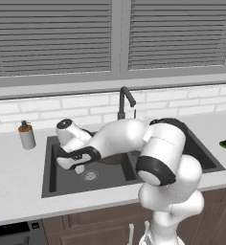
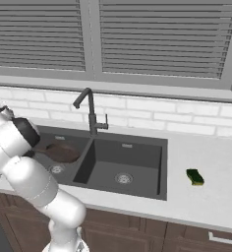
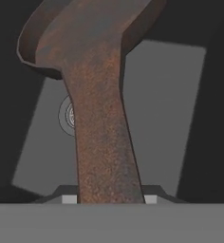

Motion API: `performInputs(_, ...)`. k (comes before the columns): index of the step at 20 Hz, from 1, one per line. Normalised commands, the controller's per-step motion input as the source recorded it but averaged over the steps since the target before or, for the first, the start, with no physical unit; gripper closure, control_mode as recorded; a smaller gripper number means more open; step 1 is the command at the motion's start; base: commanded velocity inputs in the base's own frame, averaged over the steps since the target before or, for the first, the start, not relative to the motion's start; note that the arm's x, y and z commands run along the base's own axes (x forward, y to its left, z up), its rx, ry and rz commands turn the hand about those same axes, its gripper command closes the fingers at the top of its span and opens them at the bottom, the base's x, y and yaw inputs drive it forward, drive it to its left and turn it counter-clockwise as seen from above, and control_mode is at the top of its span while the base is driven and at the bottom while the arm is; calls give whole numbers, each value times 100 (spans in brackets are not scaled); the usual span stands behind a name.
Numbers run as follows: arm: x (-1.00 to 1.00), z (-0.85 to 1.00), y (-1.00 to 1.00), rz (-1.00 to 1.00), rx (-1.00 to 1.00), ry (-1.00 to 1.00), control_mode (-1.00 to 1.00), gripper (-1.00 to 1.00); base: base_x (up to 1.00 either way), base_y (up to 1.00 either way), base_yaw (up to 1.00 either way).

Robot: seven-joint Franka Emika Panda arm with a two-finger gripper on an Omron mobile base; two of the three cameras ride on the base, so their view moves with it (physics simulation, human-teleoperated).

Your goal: Pick the pan and sponge and place them into the sink. Then turn on the water.

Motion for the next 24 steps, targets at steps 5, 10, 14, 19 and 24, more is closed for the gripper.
performInputs(5, 12, -10, 32, -16, 0, 0, -100, 100, 0, 0, 0)
performInputs(10, 13, -1, 0, -7, 8, 0, -100, 100, 0, 0, 0)
performInputs(14, 0, -48, 0, -7, 11, 0, -100, 100, 0, 0, 0)
performInputs(19, 2, -46, -2, -3, 7, -7, -100, 100, 0, 0, 0)
performInputs(24, 10, -32, 0, 0, 1, -4, -100, 100, 0, 0, 0)
